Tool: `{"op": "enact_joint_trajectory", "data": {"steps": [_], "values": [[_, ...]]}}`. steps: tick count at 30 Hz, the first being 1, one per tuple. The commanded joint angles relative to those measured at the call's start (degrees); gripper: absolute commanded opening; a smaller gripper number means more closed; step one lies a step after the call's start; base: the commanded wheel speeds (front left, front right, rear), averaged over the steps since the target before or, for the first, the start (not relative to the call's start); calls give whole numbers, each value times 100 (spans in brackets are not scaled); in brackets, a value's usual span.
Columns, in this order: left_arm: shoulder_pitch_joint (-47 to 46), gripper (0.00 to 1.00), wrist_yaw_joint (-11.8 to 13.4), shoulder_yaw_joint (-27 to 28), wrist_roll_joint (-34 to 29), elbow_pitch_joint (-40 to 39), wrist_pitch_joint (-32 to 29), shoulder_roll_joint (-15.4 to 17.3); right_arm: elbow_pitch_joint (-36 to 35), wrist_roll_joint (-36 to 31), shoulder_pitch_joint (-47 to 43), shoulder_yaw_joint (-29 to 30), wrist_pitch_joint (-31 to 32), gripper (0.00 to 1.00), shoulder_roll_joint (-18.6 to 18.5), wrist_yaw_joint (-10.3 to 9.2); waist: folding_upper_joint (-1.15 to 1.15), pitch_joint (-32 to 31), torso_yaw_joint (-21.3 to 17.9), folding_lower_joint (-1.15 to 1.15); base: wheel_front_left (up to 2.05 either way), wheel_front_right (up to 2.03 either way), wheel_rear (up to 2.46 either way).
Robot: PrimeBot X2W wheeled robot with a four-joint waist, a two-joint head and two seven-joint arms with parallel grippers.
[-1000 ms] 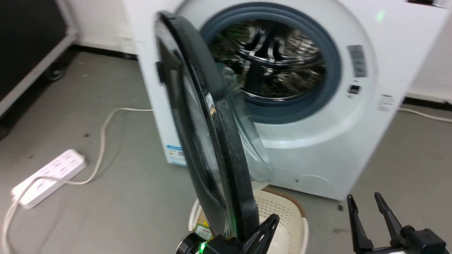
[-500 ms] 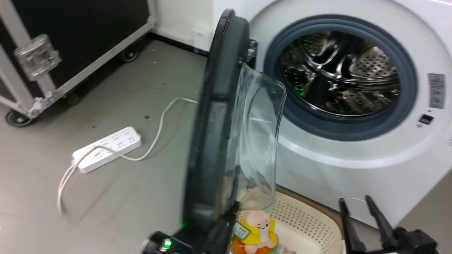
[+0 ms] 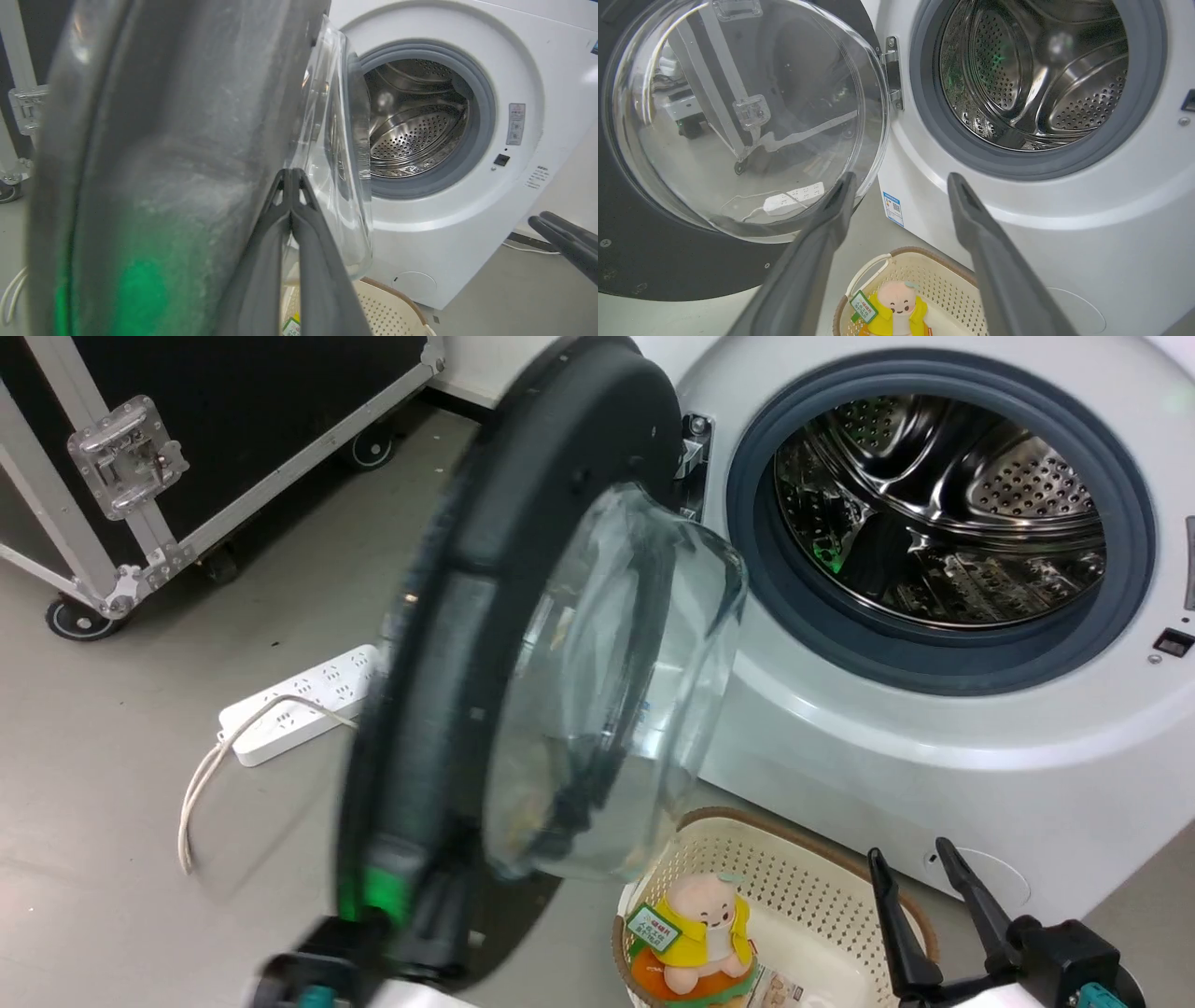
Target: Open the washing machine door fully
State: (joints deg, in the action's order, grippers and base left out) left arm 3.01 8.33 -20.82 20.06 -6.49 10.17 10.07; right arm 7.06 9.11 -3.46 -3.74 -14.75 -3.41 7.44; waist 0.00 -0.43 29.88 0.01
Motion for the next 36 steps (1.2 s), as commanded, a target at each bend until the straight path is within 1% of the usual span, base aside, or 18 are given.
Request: {"op": "enact_joint_trajectory", "data": {"steps": [1, 5, 11, 18, 19, 25, 27, 28, 29, 32, 36], "values": [[54, 0, 55, 147, 50, 10, 53, 75, 14, 0, 59, 9, -25, 100, -34, 5, 0, 20, 4, -1, 0, 0, 0], [-23, 0, 113, 595, 238, 85, 127, 263, -17, -20, 18, 64, -25, 100, -57, 5, 0, 124, 6, -1, 0, 0, 0], [-376, 0, 71, 1260, 620, 456, 206, 533, -140, -103, -95, 226, -25, 100, -124, 5, 0, 383, 11, -1, 0, 0, 0], [-940, 0, -37, 1984, 966, 1215, 348, 873, -307, -238, 35, 255, -15, 100, -301, 5, 0, 975, -338, -1, 0, 0, 0], [-1213, 0, -76, 2251, 1046, 1574, 398, 1021, -406, -274, 123, 310, 36, 100, -410, 5, 0, 1223, -456, -1, 0, 0, 0], [-1778, 0, -155, 2667, 1070, 2315, 462, 1283, -668, -299, 266, 429, 195, 100, -603, 5, 0, 1660, -614, -1, 0, 0, 0], [-1990, 0, -223, 2837, 1110, 2570, 472, 1385, -739, -305, 294, 451, 242, 100, -639, 5, 0, 1752, -652, -1, 0, 0, 0], [-2288, 0, -346, 3054, 1159, 2959, 479, 1495, -838, -315, 315, 480, 303, 100, -680, 5, 0, 1863, -690, -1, 0, 0, 0], [-2380, 0, -387, 3134, 1160, 3073, 480, 1524, -868, -319, 321, 485, 322, 100, -692, 5, 0, 1894, -702, -1, 0, 0, 0], [-2607, 0, -501, 3381, 1097, 3330, 481, 1573, -934, -325, 331, 502, 364, 100, -713, 5, 0, 1951, -727, -1, 0, 0, 0], [-2788, 0, -667, 3594, 916, 3542, 482, 1537, -995, -320, 352, 535, 404, 100, -725, 5, 0, 1987, -741, -1, 0, 0, 0]]}}
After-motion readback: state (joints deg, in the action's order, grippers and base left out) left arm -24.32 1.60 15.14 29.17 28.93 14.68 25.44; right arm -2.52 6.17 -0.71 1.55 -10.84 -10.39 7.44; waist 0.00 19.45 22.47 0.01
